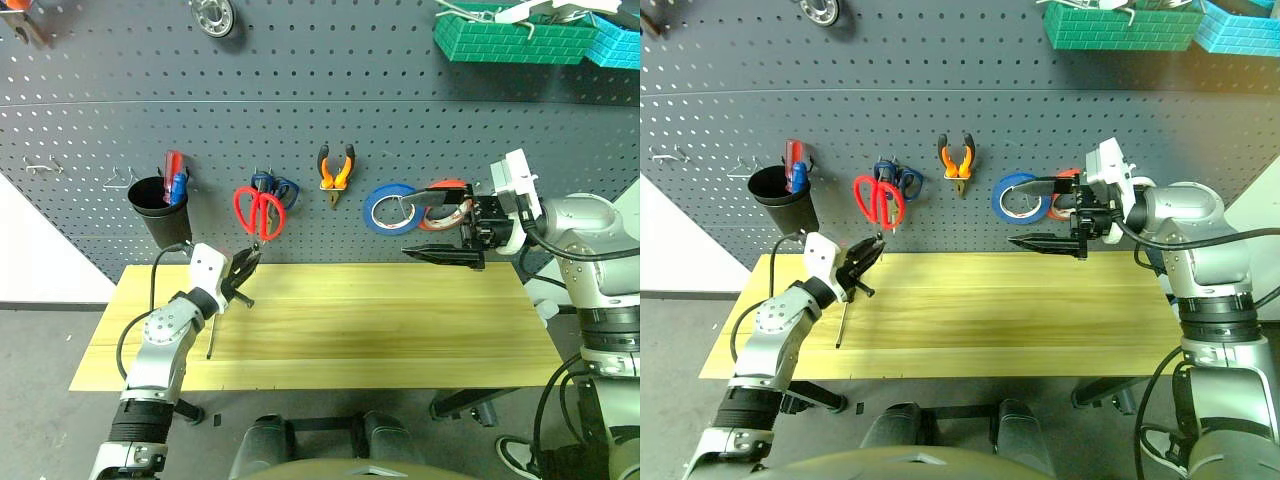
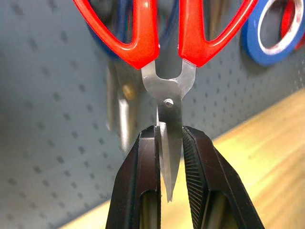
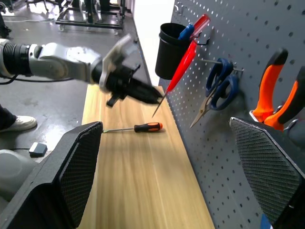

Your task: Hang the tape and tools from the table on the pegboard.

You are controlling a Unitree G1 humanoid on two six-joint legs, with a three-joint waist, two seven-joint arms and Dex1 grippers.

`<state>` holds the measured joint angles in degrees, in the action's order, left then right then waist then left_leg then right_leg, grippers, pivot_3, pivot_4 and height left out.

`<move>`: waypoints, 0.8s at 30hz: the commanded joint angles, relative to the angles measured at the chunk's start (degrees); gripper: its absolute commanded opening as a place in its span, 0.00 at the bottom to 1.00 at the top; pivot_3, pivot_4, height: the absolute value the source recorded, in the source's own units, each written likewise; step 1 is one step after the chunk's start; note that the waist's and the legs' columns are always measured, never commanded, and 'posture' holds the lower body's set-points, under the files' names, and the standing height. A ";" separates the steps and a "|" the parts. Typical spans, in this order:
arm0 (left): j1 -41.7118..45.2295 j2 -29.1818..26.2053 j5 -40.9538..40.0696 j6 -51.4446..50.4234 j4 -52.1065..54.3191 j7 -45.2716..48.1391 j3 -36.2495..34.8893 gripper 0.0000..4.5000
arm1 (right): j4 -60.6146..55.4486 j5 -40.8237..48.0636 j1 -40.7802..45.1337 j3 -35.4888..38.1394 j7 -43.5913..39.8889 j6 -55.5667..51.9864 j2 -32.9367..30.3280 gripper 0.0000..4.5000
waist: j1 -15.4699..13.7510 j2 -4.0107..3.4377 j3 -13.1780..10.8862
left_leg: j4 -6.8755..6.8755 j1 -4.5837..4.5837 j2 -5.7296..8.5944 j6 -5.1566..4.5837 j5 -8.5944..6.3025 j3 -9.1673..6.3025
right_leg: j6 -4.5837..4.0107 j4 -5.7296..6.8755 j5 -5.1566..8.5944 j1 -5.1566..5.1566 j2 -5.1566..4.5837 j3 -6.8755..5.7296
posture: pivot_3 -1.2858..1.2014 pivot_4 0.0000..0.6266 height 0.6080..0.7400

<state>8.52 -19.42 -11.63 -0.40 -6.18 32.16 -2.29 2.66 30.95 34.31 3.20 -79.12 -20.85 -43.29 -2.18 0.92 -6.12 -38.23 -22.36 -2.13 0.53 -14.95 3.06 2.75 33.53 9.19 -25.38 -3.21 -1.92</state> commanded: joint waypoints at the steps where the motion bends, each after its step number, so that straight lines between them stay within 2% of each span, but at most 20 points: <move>1: 0.19 0.73 1.13 1.55 1.62 -0.23 1.39 0.08 | -0.18 0.38 1.65 0.59 -0.28 0.32 -0.29 1.00 | -0.04 0.00 0.00 | 0.00 0.00 0.00 0.00 0.00 0.00 | 0.00 -0.01 0.00 0.00 -0.01 0.00 | 0.53 0.08 1.00; 5: 0.07 1.11 2.17 4.04 1.86 -0.07 2.36 0.08 | -0.64 0.41 1.33 0.77 -0.16 0.13 -0.58 1.00 | 0.00 0.00 0.00 | 0.01 -0.02 0.00 0.00 0.00 0.01 | 0.00 -0.05 0.00 0.00 -0.01 0.00 | 0.53 0.08 1.00; 6: 0.53 1.21 2.21 1.06 5.78 -1.07 2.89 0.08 | -0.87 0.45 1.12 0.87 -0.14 0.02 -0.72 1.00 | 0.02 0.00 -0.01 | 0.01 -0.01 0.00 0.00 0.00 0.01 | 0.00 -0.05 0.00 0.00 -0.01 0.00 | 0.53 0.09 1.00; 8: 4.82 1.88 2.01 -12.25 19.47 -5.48 4.77 0.08 | -1.37 0.59 0.61 1.12 -0.09 -0.16 -1.00 1.00 | -0.05 0.07 -0.09 | 0.00 -0.04 0.00 0.00 0.00 0.00 | 0.00 -0.05 0.00 -0.02 -0.01 0.00 | 0.53 0.09 1.00; 10: 6.67 2.24 1.88 -19.58 25.00 -7.92 5.13 0.08 | -1.69 0.70 0.19 1.29 0.01 -0.26 -1.19 1.00 | -0.28 0.15 -0.13 | 0.00 -0.11 0.02 0.00 0.00 -0.05 | 0.01 -0.04 0.00 -0.02 -0.04 -0.02 | 0.53 0.09 1.00; 14: 8.57 2.27 2.26 -24.48 25.64 -9.65 4.62 0.08 | -2.21 0.75 -0.60 1.47 0.41 -0.26 -1.20 1.00 | 0.72 -0.13 0.05 | 0.03 0.03 0.08 -0.02 -0.02 0.05 | 0.05 -0.15 0.02 0.10 -0.06 0.08 | 0.53 0.08 1.00; 18: 10.81 2.53 2.37 -27.77 25.43 -11.23 4.33 0.08 | -2.50 0.85 -1.01 1.43 0.59 -0.19 -1.17 1.00 | 1.65 -0.08 0.00 | 0.08 0.00 0.08 -0.06 -0.01 -0.12 | 0.05 -0.06 0.03 0.04 0.06 0.06 | 0.52 0.08 1.00; 24: 8.04 0.77 2.52 -29.07 29.55 -10.67 5.20 0.08 | -2.50 0.88 -0.97 1.28 0.38 -0.15 -1.25 1.00 | 1.66 -0.08 0.00 | 0.06 0.05 0.09 -0.05 -0.01 -0.19 | 0.04 -0.04 0.03 0.05 0.11 0.09 | 0.53 0.08 1.00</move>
<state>17.41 -18.13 -9.33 -29.53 19.59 21.38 2.82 2.19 30.84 32.60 3.21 -78.73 -21.04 -43.84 -0.52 0.84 -6.12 -38.17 -22.31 -2.05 0.47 -14.96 2.87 2.78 33.48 9.22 -25.33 -3.11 -1.83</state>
